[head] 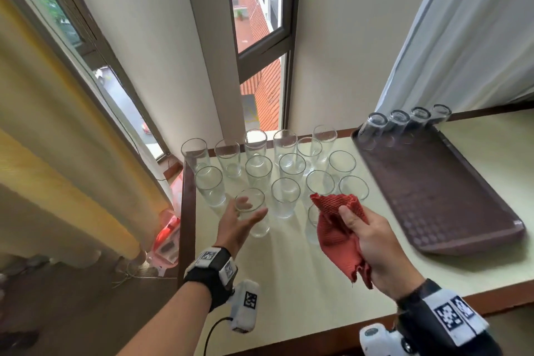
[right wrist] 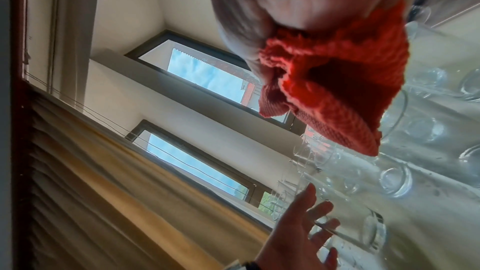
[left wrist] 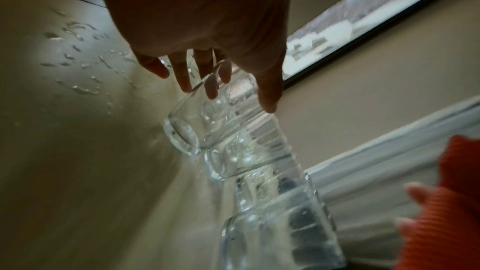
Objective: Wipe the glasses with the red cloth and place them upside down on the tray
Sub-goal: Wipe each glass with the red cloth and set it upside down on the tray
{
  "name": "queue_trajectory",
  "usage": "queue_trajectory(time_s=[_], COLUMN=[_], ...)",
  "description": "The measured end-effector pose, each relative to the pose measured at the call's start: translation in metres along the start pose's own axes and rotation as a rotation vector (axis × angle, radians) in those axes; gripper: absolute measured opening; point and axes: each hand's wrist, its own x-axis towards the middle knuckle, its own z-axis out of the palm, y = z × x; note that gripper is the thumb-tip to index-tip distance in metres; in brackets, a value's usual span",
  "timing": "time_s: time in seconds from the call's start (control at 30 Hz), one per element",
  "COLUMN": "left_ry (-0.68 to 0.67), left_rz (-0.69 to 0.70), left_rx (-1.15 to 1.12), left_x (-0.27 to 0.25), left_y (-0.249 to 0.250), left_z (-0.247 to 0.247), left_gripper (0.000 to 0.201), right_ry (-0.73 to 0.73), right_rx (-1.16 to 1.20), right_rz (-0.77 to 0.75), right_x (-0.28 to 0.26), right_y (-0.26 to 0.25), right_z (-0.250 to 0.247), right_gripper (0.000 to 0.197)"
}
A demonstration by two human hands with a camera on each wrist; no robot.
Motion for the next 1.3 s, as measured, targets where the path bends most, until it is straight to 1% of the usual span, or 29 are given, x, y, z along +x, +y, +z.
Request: queue_trajectory(time_s=[0.07,0.13,0.17,0.23,0.3,0.37,0.4,0.47,0.57,0.63,0.67,0.73,0.8,0.87,0.93,1.0,1.03,1.1,1.17,1.3], left_ry=[-0.004,-0.018,-0.036,-0.058,-0.061,-0.034,-0.021,0.002,0.043,0.044,0.047,0.07,0.081,0.086,0.114,0.162,0.183,0.218,0.263,0.297], left_rz=[0.01,0.054,0.078,0.145,0.187,0.219,0.227,0.234,0.229,0.22,0.213,0.221,0.26,0.295,0.337,0.362,0.373,0.391,0.394,0.414], left_rx=[-0.104,-0.191,-0.236,-0.337,-0.433,-0.507,-0.542,-0.575,-0.566,-0.551,-0.542,-0.515,-0.473,-0.455,-0.465,-0.448,-0.44,-0.439,-0.449,-0.356], left_x=[-0.017,-0.035,-0.043,-0.057,-0.069,-0.079,-0.083,-0.087,-0.089,-0.09,-0.091,-0.093,-0.097,-0.105,-0.11,-0.111,-0.112,-0.113,-0.115,-0.119], left_y=[0.008,0.024,0.033,0.054,0.079,0.105,0.117,0.136,0.153,0.158,0.159,0.16,0.159,0.16,0.161,0.161,0.161,0.164,0.168,0.163], left_z=[0.0,0.004,0.008,0.022,0.043,0.069,0.082,0.106,0.135,0.15,0.158,0.17,0.182,0.194,0.201,0.203,0.203,0.199,0.19,0.179], left_gripper=[0.07,0.077,0.078,0.074,0.075,0.064,0.057,0.053,0.053,0.059,0.064,0.067,0.066,0.075,0.087,0.092,0.093,0.089,0.077,0.049], right_ry=[-0.026,-0.059,-0.075,-0.123,-0.184,-0.285,-0.345,-0.445,-0.553,-0.563,-0.555,-0.532,-0.506,-0.491,-0.511,-0.517,-0.511,-0.497,-0.514,-0.494], right_rx=[0.052,0.085,0.091,0.067,0.008,-0.063,-0.108,-0.211,-0.342,-0.377,-0.373,-0.299,-0.161,-0.049,-0.014,0.001,-0.027,-0.173,-0.259,-0.24], right_rz=[-0.013,-0.035,-0.05,-0.102,-0.176,-0.271,-0.326,-0.43,-0.564,-0.603,-0.611,-0.597,-0.528,-0.453,-0.423,-0.422,-0.436,-0.516,-0.58,-0.55], right_x=[0.005,0.012,0.014,0.019,0.023,0.027,0.03,0.036,0.042,0.047,0.051,0.058,0.068,0.075,0.077,0.073,0.069,0.06,0.046,0.041], right_y=[-0.006,-0.014,-0.017,-0.028,-0.038,-0.046,-0.048,-0.051,-0.058,-0.061,-0.063,-0.067,-0.073,-0.083,-0.089,-0.09,-0.087,-0.074,-0.063,-0.057], right_z=[0.002,0.004,0.006,0.007,0.007,0.004,0.003,-0.004,-0.016,-0.028,-0.033,-0.039,-0.043,-0.047,-0.051,-0.051,-0.053,-0.055,-0.056,-0.05], right_gripper=[0.025,0.034,0.036,0.035,0.035,0.039,0.047,0.064,0.074,0.082,0.083,0.076,0.065,0.058,0.056,0.056,0.058,0.065,0.073,0.069])
